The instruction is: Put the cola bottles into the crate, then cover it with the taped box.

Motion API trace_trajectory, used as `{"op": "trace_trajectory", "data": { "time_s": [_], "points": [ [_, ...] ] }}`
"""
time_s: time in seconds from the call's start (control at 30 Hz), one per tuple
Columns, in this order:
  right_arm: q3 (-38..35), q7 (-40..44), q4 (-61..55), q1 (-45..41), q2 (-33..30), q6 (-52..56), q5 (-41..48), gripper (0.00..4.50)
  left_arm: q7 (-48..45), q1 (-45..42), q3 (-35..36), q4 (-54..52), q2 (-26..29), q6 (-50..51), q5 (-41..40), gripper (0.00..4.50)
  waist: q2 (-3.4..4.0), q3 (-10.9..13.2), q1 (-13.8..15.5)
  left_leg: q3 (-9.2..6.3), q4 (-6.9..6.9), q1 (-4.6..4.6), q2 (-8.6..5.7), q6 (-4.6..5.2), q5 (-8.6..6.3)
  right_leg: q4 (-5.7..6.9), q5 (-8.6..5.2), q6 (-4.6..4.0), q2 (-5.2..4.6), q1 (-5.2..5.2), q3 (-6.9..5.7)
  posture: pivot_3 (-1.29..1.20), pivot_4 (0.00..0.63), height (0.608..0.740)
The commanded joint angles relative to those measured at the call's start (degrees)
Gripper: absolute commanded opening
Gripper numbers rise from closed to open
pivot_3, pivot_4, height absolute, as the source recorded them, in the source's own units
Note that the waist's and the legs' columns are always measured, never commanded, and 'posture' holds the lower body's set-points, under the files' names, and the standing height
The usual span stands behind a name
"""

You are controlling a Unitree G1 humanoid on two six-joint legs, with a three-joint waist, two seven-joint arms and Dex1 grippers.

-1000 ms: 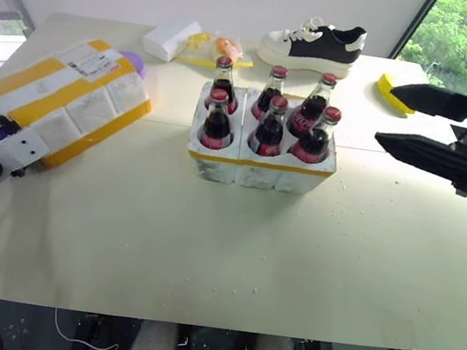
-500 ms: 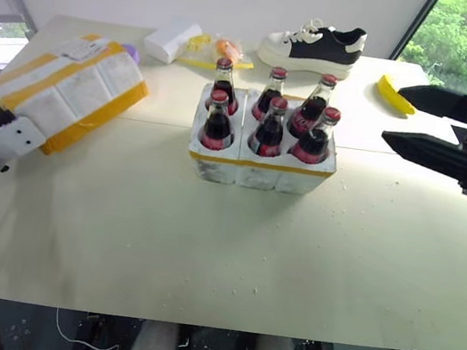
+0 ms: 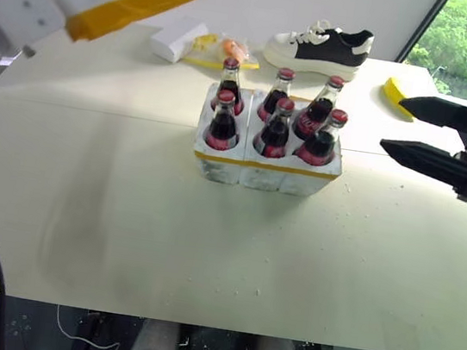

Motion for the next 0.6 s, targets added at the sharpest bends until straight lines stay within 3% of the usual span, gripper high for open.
{"op": "trace_trajectory", "data": {
  "time_s": [0.03,0.23,0.6],
  "points": [
    [-2.74,-0.82,-1.96,0.49,-0.68,-0.74,0.48,4.50,-6.64,-2.64,-2.50,-5.41,-2.23,-3.67,-3.58,1.24,0.00,0.00,-0.21,0.01,0.00,0.01,-0.01,0.01,-0.01,-0.04,0.00,0.00,0.00,0.02,0.01,0.00,0.150,0.740],
    [-3.58,-2.50,-2.38,1.35,-0.59,-0.66,0.82,4.50,-10.60,-5.54,-7.58,-1.22,-7.02,-10.59,-1.87,1.24,0.00,0.00,-0.43,0.01,-0.01,0.09,0.01,-0.01,0.01,-0.03,0.00,0.01,0.05,0.04,0.01,0.00,0.150,0.740],
    [-7.28,-5.98,-5.56,5.26,0.10,0.02,2.35,4.50,-11.06,-6.07,-11.27,1.26,-7.32,-18.62,3.72,1.24,-0.01,0.00,-0.13,-0.10,0.01,0.09,-0.01,0.02,0.00,-0.07,0.01,0.01,0.01,0.10,0.01,0.00,0.150,0.740]
  ]
}}
